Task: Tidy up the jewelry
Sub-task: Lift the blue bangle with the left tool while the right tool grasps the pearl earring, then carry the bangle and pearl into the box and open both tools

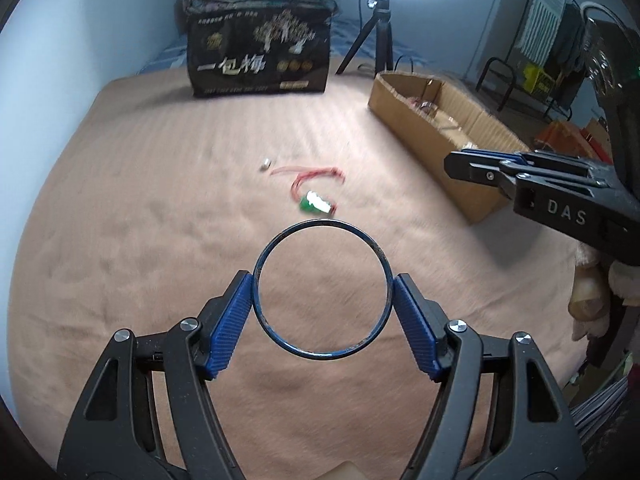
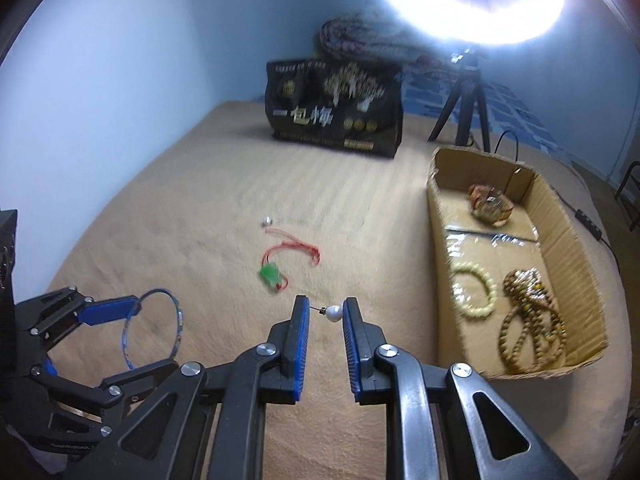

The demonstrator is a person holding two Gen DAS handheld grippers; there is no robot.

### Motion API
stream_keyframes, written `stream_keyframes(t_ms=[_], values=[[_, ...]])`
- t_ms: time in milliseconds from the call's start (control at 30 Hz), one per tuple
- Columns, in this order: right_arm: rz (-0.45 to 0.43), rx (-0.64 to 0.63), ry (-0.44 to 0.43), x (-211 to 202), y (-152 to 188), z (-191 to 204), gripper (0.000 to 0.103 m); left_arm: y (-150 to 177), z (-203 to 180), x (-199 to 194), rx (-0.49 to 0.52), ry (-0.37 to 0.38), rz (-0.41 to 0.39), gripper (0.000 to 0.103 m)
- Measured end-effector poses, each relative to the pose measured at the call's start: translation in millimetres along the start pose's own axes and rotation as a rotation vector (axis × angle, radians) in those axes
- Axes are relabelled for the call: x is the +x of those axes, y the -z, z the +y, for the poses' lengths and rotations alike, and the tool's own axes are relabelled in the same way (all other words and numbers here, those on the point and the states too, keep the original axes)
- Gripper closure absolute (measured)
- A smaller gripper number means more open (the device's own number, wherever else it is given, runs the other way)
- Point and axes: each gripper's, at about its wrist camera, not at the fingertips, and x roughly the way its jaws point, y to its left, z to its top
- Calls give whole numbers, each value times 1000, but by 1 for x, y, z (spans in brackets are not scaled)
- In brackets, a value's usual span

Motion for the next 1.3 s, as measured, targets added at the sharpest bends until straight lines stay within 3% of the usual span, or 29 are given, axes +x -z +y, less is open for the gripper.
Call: stream_keyframes(t_ms=[300, 900, 1300], values=[[-62, 62, 34, -29, -17, -38, 88, -51, -21, 5, 40, 12, -42, 30], [-72, 163, 121, -41, -24, -129, 88, -146, -78, 57, 67, 72, -79, 30], [-33, 217, 142, -29, -12, -161, 87, -173, -119, 103, 54, 112, -61, 30]])
